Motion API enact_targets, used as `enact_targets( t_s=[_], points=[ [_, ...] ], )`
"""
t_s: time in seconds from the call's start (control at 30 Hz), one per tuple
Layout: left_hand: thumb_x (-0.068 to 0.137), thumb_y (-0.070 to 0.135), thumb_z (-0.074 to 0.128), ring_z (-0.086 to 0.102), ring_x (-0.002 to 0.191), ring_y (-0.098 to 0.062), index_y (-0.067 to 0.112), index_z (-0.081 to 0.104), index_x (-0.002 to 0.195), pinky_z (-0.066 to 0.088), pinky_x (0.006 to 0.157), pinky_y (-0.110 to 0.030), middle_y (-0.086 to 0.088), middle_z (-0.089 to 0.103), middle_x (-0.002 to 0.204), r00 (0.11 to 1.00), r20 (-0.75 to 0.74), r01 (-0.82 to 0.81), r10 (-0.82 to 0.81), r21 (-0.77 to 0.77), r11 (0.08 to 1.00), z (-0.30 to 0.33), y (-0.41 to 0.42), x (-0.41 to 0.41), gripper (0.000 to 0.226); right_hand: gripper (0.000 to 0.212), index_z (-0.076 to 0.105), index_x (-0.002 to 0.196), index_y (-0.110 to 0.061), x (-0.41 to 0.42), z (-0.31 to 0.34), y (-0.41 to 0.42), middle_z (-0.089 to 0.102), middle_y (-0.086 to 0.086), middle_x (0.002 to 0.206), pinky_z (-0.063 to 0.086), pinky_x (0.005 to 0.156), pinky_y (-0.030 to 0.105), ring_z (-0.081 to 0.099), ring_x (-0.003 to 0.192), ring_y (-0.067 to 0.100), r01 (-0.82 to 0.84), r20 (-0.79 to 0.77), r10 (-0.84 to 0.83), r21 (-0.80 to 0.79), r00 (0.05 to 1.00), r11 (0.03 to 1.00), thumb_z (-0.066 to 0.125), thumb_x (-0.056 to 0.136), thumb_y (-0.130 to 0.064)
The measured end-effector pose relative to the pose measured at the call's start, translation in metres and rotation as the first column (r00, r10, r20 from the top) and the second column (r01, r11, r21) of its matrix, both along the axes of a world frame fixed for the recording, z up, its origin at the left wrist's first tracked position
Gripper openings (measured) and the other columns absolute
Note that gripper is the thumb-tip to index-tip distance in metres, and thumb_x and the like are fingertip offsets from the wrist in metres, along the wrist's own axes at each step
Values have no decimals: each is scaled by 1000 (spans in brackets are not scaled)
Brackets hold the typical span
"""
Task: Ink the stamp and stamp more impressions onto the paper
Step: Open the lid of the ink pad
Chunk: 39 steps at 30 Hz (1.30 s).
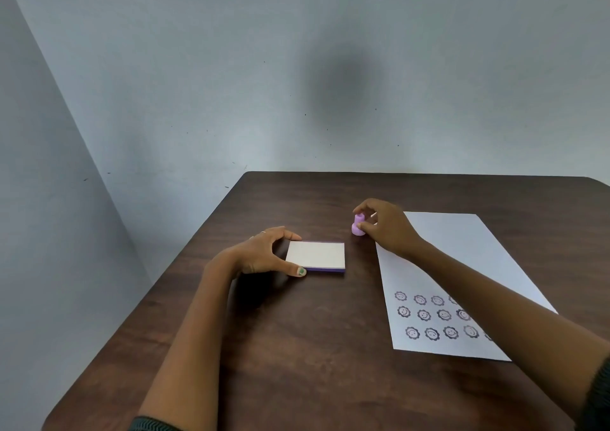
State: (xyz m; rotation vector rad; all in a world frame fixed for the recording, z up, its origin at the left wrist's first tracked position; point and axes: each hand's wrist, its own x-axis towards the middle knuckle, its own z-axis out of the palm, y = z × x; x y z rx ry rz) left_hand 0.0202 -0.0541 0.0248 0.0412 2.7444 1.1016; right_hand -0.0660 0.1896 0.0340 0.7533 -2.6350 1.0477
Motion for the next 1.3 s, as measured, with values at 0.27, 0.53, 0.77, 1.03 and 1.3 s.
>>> enact_targets(
  t_s=[0.27, 0.53, 0.77, 1.03, 1.3],
  points=[
    [67, 39, 81, 36, 115, -8, 35, 48, 127, 31, 92, -25, 16, 33, 127, 1000, -3, 3, -3, 6, 1000, 0, 0, 1, 68, 13, 63, 98, -8, 22, -2, 11, 68, 2, 86, 40, 59, 1, 55, 65, -2, -89, -7, 89, -1, 996, 996, 61, 86, -12],
    [67, 40, 81, 40, 119, -14, 34, 49, 125, 36, 101, -31, 10, 39, 132, 1000, -11, -4, 4, 1, 1000, 1, 1, 2, 67, 16, 65, 94, -14, 39, -4, 23, 70, 2, 89, 40, 63, 5, 60, 75, 8, -143, -32, 144, 22, 989, 989, 69, 80, -19],
    [64, 44, 82, 39, 121, -13, 37, 50, 124, 35, 103, -32, 12, 38, 132, 1000, -10, -8, 8, -3, 1000, 1, 1, 2, 68, 42, 60, 113, -19, 43, 1, 12, 62, -1, 117, 41, 83, 23, 54, 101, 12, -159, -109, 178, 167, 978, 973, 70, 77, -39],
    [56, 51, 84, 32, 129, -13, 43, 50, 122, 30, 109, -36, 12, 34, 142, 999, -9, -35, 34, -36, 999, -1, 0, 2, 74, 54, 52, 127, -23, 38, 12, -16, 53, -2, 136, 24, 93, 35, 41, 126, 16, -247, 20, 291, 585, 956, 773, 63, 80, -47],
    [64, 34, 84, 44, 120, -14, 24, 51, 123, 39, 97, -26, 12, 42, 126, 999, -16, -49, 50, 23, 999, 3, 3, 4, 67, 36, 65, 109, -12, 37, 40, -17, 66, 7, 110, 39, 88, 45, 57, 100, 24, -387, 237, 309, 468, 921, 794, 43, 95, -38]
  ],
)
